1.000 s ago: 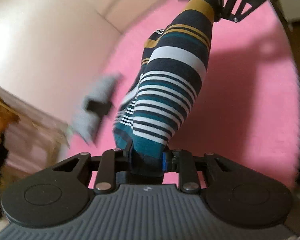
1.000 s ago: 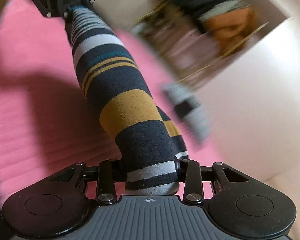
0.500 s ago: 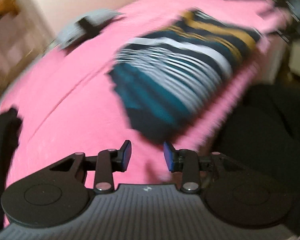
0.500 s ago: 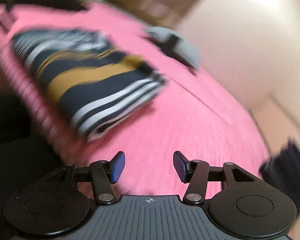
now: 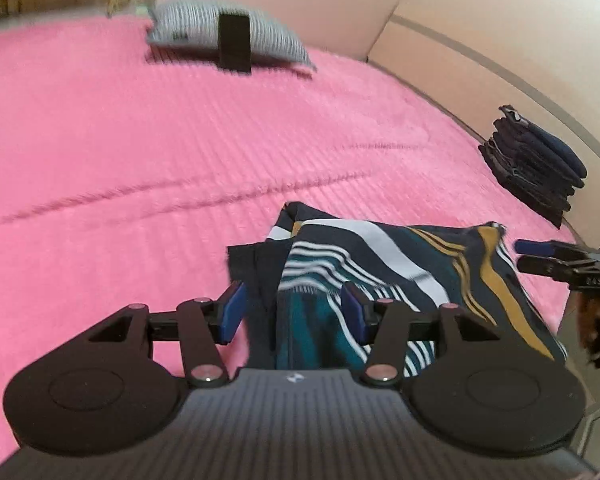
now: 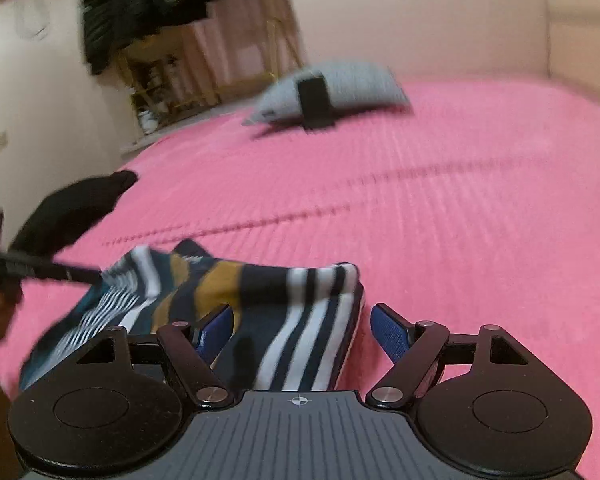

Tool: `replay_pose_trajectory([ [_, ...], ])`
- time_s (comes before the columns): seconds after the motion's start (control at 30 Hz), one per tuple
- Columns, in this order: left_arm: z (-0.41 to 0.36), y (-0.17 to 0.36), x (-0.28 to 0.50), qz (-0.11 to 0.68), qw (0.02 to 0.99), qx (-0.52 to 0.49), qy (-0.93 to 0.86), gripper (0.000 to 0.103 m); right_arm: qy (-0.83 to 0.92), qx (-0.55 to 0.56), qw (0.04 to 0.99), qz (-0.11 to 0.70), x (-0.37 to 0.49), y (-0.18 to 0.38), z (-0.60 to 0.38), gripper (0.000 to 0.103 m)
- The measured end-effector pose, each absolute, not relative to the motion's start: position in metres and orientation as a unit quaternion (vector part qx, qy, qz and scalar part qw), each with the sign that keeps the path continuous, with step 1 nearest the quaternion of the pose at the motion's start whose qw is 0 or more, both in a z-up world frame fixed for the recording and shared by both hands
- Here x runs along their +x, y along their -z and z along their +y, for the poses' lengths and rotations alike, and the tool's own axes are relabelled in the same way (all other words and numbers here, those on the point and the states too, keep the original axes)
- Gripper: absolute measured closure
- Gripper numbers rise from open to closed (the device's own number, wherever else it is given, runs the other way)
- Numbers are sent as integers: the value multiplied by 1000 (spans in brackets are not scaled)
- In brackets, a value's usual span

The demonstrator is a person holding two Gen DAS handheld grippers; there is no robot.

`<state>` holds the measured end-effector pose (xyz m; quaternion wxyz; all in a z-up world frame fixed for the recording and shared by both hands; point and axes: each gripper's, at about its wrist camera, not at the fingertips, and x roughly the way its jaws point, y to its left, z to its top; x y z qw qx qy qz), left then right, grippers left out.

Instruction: Fold clothes

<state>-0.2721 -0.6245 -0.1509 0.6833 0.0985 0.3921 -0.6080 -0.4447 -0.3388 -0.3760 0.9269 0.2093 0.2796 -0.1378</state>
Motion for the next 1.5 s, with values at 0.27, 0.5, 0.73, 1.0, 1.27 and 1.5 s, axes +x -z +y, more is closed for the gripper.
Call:
replay_pose_trajectory([
  [0.27, -627, 153, -276, 380, 676, 114, 621, 95, 124, 171, 934, 288, -451, 348, -329, 95],
  [0.5, -640, 139, -271, 350, 707, 107, 605, 96, 112, 186, 939, 265, -425, 350, -363, 95],
  [0.73, -650, 163, -270, 383, 711, 144, 571, 81, 169, 189, 915, 313, -423, 390, -367, 51],
  [1.0, -625, 143, -292, 342, 746, 162, 548, 79, 156, 50, 939, 303, -425, 353, -292, 50],
  [1.27, -667, 137, -313, 333, 698, 187, 606, 79, 88, 50, 934, 342, -365, 372, -285, 50],
  [1.5, -699, 168, -296, 356, 687, 193, 603, 78, 85, 148, 926, 336, -358, 400, -340, 53],
])
